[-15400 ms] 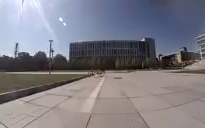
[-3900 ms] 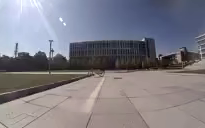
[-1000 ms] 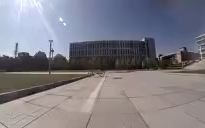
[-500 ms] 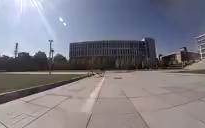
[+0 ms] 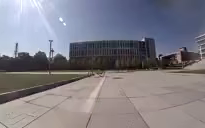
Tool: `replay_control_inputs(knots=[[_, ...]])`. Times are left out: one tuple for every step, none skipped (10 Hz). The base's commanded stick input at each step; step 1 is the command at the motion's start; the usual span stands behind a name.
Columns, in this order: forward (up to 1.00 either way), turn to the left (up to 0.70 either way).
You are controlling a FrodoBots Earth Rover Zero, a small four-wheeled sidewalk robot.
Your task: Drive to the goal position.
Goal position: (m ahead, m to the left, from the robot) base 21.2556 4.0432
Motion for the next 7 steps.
replay_control_inputs(knots=[[0.06, 0.00], [0.06, 0.00], [0.06, 0.00], [0.06, 0.00], [0.06, 0.00], [0.06, 0.00], [0.06, 0.00]])
